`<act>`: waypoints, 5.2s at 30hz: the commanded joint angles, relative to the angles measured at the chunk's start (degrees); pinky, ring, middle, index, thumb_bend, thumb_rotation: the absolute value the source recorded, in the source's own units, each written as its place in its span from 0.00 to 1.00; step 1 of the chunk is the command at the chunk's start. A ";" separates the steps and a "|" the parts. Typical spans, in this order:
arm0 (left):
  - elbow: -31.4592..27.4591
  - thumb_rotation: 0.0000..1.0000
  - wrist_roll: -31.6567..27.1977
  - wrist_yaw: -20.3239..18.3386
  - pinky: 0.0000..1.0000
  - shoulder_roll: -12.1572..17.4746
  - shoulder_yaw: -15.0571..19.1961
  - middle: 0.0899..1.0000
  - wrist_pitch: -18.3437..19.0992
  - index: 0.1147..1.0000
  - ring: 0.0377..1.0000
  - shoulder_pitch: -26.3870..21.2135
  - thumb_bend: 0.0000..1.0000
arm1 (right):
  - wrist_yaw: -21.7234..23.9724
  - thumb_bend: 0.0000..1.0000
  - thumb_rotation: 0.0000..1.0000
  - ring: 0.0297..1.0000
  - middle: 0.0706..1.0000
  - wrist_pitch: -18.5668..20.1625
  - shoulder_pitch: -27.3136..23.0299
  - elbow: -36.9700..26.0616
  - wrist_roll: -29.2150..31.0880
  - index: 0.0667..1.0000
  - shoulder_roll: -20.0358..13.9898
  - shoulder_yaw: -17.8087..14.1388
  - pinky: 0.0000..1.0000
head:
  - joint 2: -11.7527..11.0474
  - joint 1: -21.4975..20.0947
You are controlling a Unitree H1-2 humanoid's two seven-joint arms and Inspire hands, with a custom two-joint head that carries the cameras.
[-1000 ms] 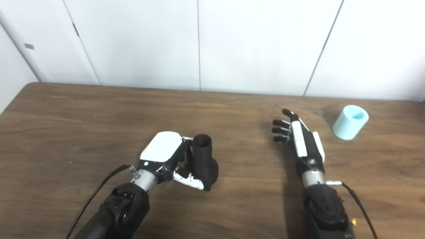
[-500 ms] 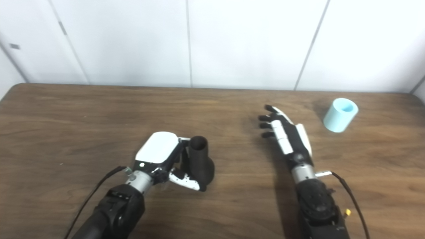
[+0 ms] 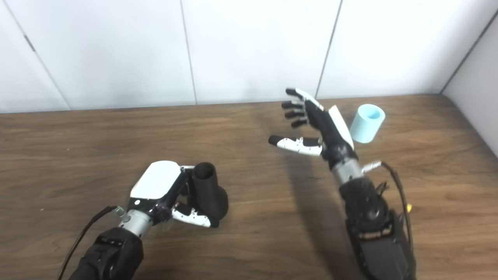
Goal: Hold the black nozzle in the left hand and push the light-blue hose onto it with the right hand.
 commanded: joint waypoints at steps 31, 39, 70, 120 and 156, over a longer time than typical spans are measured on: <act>-0.94 0.00 0.60 -2.87 0.35 0.05 0.37 0.39 -0.50 0.42 0.38 1.22 0.50 | 22.75 1.00 0.07 0.92 0.87 9.38 -18.47 10.03 -28.29 0.74 -29.84 7.43 0.89 | 0.12 -1.48; -0.96 0.00 0.39 -3.10 0.36 -0.07 0.48 0.39 -0.48 0.42 0.38 1.27 0.50 | 23.02 1.00 0.20 0.96 0.89 7.26 -22.31 23.12 -30.76 0.78 -29.74 11.52 0.86 | 0.35 -1.36; -1.25 0.00 1.08 -3.89 0.36 -0.53 0.13 0.39 0.22 0.42 0.39 1.74 0.50 | 8.64 1.00 0.10 0.79 0.78 -2.36 -23.31 38.93 -24.73 0.75 -24.16 11.45 0.71 | 0.52 0.05; -2.62 0.00 2.05 -5.61 0.38 -0.99 0.44 0.41 0.99 0.42 0.40 1.68 0.50 | 6.19 0.52 0.00 0.39 0.43 -6.10 -19.34 25.02 -25.22 0.47 -25.39 9.79 0.46 | 2.83 0.49; -1.07 0.00 5.81 -5.49 0.38 -5.30 -0.85 0.42 1.50 0.42 0.41 1.19 0.50 | 33.44 0.52 0.00 0.35 0.45 3.56 -29.35 -19.13 -16.44 0.48 -11.17 12.85 0.49 | 3.33 8.04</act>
